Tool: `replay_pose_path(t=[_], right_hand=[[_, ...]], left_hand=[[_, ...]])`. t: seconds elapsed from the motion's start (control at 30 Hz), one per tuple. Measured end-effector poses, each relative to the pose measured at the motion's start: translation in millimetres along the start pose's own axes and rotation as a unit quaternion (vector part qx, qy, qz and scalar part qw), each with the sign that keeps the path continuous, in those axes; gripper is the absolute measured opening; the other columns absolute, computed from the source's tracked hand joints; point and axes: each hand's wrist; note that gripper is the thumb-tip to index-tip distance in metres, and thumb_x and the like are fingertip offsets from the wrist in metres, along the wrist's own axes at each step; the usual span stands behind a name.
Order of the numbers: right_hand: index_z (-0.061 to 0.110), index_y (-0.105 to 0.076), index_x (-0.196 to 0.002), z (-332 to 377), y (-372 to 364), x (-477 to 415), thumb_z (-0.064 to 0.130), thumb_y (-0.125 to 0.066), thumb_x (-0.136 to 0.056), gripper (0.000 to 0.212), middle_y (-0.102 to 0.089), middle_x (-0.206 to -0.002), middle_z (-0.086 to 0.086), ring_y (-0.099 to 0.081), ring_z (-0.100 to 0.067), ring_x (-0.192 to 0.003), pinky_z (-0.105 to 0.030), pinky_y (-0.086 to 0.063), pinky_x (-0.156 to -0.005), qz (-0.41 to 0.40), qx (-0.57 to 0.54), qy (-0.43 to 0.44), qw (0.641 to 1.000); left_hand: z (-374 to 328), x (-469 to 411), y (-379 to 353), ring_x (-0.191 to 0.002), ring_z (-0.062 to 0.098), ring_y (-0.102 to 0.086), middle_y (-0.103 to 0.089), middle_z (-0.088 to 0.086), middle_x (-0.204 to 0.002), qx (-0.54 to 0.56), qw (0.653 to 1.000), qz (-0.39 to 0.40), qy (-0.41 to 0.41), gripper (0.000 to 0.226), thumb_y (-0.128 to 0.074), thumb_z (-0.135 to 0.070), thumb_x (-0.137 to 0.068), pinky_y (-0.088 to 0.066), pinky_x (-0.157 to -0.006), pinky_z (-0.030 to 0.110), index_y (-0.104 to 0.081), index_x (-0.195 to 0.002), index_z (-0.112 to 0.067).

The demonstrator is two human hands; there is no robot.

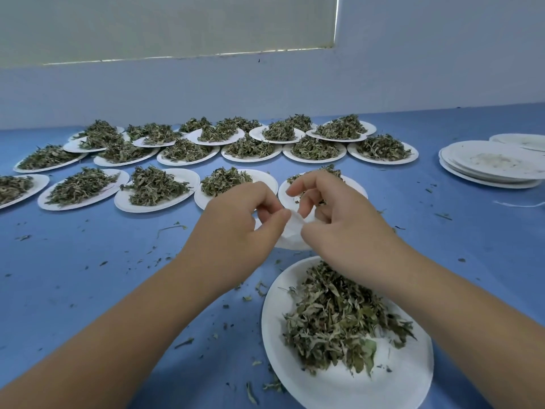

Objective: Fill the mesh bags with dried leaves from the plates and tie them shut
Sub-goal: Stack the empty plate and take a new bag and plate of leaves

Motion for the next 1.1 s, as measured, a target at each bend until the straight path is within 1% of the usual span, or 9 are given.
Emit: replay_pose_path(t=[0.13,0.3,0.4,0.47,0.53,0.7,0.8,0.93,1.1], right_hand=[[0.039,-0.054,-0.101,-4.8,2.1,-3.5,0.016,-0.057,-0.083,0.030,-0.056,-0.087,0.015,-0.044,-0.001,-0.047,-0.013,-0.035,-0.043,-0.028,0.006,-0.011,1.000],[0.039,-0.053,-0.111,-9.4,1.4,-4.7,0.001,-0.054,-0.078,0.050,-0.055,-0.100,0.014,-0.051,-0.003,-0.059,-0.013,-0.037,-0.044,-0.015,0.042,-0.021,0.999],[0.040,-0.053,-0.112,-7.9,2.9,-3.3,-0.001,-0.053,-0.078,0.053,-0.054,-0.101,0.017,-0.047,-0.010,-0.060,-0.020,-0.041,-0.050,0.000,0.043,-0.005,0.999],[0.044,-0.052,-0.109,-7.0,2.5,-2.9,-0.001,-0.052,-0.079,0.054,-0.054,-0.101,0.018,-0.048,-0.016,-0.066,-0.024,-0.044,-0.056,0.012,0.041,0.001,0.999],[0.045,-0.052,-0.107,-6.3,1.3,-2.1,-0.001,-0.053,-0.078,0.054,-0.054,-0.100,0.019,-0.047,-0.016,-0.064,-0.017,-0.040,-0.051,0.028,0.035,0.009,0.999],[0.046,-0.053,-0.104,-7.7,3.2,-2.8,0.001,-0.059,-0.074,0.054,-0.055,-0.102,0.019,-0.049,-0.009,-0.060,-0.012,-0.037,-0.046,0.045,0.035,0.001,0.998],[0.046,-0.054,-0.103,-9.6,5.8,-4.4,0.004,-0.062,-0.073,0.052,-0.055,-0.102,0.019,-0.047,0.002,-0.056,-0.011,-0.036,-0.047,0.051,0.054,-0.007,0.997],[0.044,-0.056,-0.105,-11.8,11.9,-6.9,0.009,-0.064,-0.077,0.045,-0.056,-0.103,0.019,-0.056,-0.004,-0.077,-0.012,-0.040,-0.058,0.050,0.066,-0.027,0.996],[0.043,-0.057,-0.106,-7.3,26.2,-10.3,0.043,-0.068,-0.076,0.032,-0.057,-0.100,0.020,-0.061,-0.006,-0.081,-0.023,-0.052,-0.072,0.045,0.080,-0.052,0.994]], left_hand=[[0.2,0.6,-1.4,-0.050,-0.005,-0.043,-0.050,-0.010,-0.071,-0.017,0.999,-0.004,-0.028,0.016,-0.065,-0.023,-0.087,-0.031,-0.051,0.011,-0.057,-0.074,-0.027],[-2.5,2.9,2.1,-0.065,0.000,-0.046,-0.048,-0.009,-0.075,-0.114,0.990,-0.013,-0.085,0.009,-0.057,-0.026,-0.092,-0.036,-0.058,0.015,-0.057,-0.085,-0.019],[-5.7,4.5,9.7,-0.070,0.011,-0.048,-0.048,-0.009,-0.079,-0.239,0.963,0.063,-0.105,0.022,-0.039,-0.041,-0.093,-0.044,-0.061,0.033,-0.052,-0.093,-0.023],[-6.8,5.0,12.7,-0.069,0.014,-0.047,-0.045,-0.009,-0.078,-0.287,0.948,0.091,-0.099,0.024,-0.036,-0.047,-0.091,-0.042,-0.059,0.033,-0.048,-0.094,-0.027],[-7.2,5.5,13.7,-0.066,0.011,-0.042,-0.042,-0.010,-0.074,-0.298,0.946,0.087,-0.092,0.018,-0.041,-0.044,-0.091,-0.038,-0.057,0.031,-0.047,-0.095,-0.028],[0.2,3.3,19.7,-0.056,0.005,-0.046,-0.054,-0.007,-0.069,-0.220,0.973,0.026,-0.069,0.010,-0.051,-0.029,-0.091,-0.037,-0.049,0.029,-0.050,-0.101,-0.028],[4.5,3.6,20.5,-0.057,0.001,-0.049,-0.054,-0.007,-0.065,-0.149,0.984,0.041,-0.088,0.020,-0.058,-0.018,-0.087,-0.035,-0.048,0.017,-0.057,-0.103,-0.029],[6.3,3.7,19.4,-0.044,0.004,-0.041,-0.051,-0.006,-0.066,-0.057,0.992,0.057,-0.100,0.017,-0.065,-0.011,-0.086,-0.031,-0.049,0.006,-0.064,-0.093,-0.026],[4.9,2.3,20.4,-0.041,0.014,-0.038,-0.058,-0.006,-0.071,0.028,0.998,0.031,-0.050,0.012,-0.068,-0.017,-0.087,-0.030,-0.046,0.009,-0.069,-0.083,-0.028]])
Point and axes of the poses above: each hand's wrist, its own x-axis away from the middle knuckle, its own y-axis out of the back of the hand, z = x × y
